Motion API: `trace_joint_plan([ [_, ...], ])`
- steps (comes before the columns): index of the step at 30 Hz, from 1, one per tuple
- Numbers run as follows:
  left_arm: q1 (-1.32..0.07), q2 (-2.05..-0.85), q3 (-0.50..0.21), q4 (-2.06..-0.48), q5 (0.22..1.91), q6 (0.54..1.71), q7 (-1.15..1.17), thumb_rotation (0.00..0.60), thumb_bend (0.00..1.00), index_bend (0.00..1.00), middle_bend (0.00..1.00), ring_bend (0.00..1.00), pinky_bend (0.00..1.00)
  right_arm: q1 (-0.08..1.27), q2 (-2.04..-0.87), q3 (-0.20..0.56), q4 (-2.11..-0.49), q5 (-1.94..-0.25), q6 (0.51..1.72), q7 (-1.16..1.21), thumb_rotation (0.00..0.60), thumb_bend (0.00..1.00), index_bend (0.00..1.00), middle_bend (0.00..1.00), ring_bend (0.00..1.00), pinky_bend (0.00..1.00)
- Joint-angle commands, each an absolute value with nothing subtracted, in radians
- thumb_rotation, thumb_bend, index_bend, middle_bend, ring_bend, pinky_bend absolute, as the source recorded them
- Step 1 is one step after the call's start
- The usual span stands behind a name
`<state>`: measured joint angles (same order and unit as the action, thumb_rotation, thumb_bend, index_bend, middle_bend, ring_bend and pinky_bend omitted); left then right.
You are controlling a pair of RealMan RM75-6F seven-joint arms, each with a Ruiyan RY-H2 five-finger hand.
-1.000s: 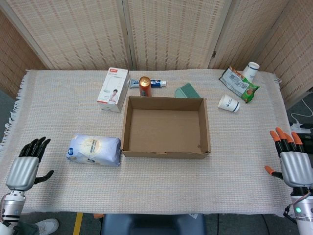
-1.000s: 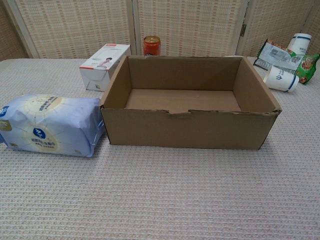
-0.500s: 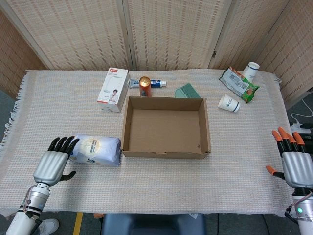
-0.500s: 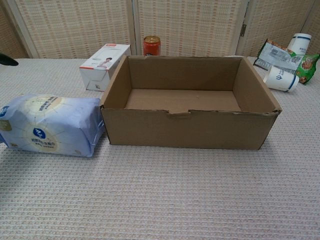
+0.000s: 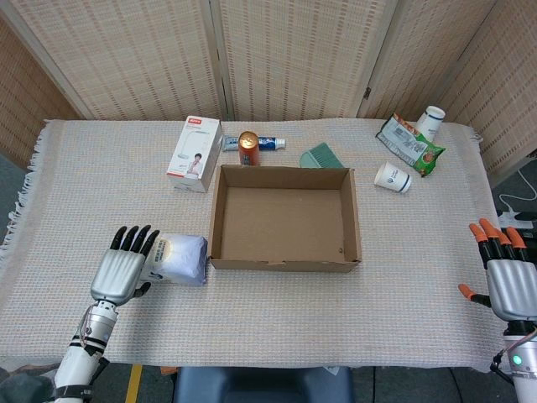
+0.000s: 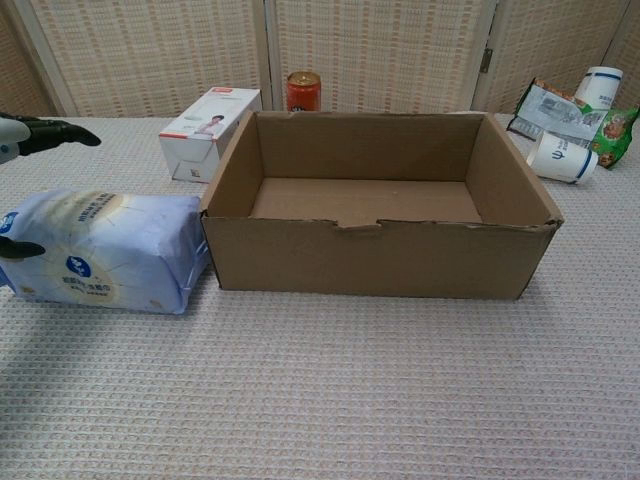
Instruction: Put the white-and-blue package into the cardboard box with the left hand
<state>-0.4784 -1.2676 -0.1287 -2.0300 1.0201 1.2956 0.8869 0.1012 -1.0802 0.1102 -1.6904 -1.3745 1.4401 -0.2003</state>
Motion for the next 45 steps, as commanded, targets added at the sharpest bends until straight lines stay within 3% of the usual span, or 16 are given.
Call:
trace_joint_plan([
  [1,-0.494,-1.285,-0.135,-2.005,0.997,1.291,0.879,0.600,0.19,0.00,0.00,0.00,0.02,0.102,-1.080,0.111,-1.690,-1.371,1.437,-0.201,0.600,0.00,0.05,0.00,0.00,0.00],
  [35,-0.733,-1.355,-0.132,-1.824,0.637,1.089,0.899,0.600,0.20,0.00,0.00,0.00,0.04,0.108,-1.091,0.125,-1.646,-1.376,1.449,-0.153,0.600,0.00,0.07,0.00,0.00,0.00],
  [37,-0.737,-1.364,-0.127,-1.805,0.656,1.096,0.889,0.600,0.21,0.00,0.00,0.00,0.07,0.109,-1.091,0.125,-1.646,-1.375,1.447,-0.154,0.600,0.00,0.07,0.00,0.00,0.00],
  [39,-0.733,-1.380,-0.121,-1.778,0.703,1.111,0.862,0.600,0.21,0.03,0.05,0.03,0.19,0.109,-1.091,0.125,-1.646,-1.373,1.445,-0.154,0.600,0.01,0.07,0.00,0.00,0.00],
  [42,-0.732,-1.390,-0.102,-1.750,0.732,1.116,0.854,0.600,0.22,0.20,0.20,0.15,0.35,0.109,-1.091,0.125,-1.646,-1.374,1.447,-0.154,0.600,0.00,0.07,0.00,0.00,0.00],
  [45,-0.742,-1.378,-0.091,-1.749,0.707,1.094,0.859,0.600,0.22,0.27,0.25,0.20,0.38,0.109,-1.090,0.124,-1.647,-1.374,1.447,-0.154,0.600,0.00,0.07,0.00,0.00,0.00],
])
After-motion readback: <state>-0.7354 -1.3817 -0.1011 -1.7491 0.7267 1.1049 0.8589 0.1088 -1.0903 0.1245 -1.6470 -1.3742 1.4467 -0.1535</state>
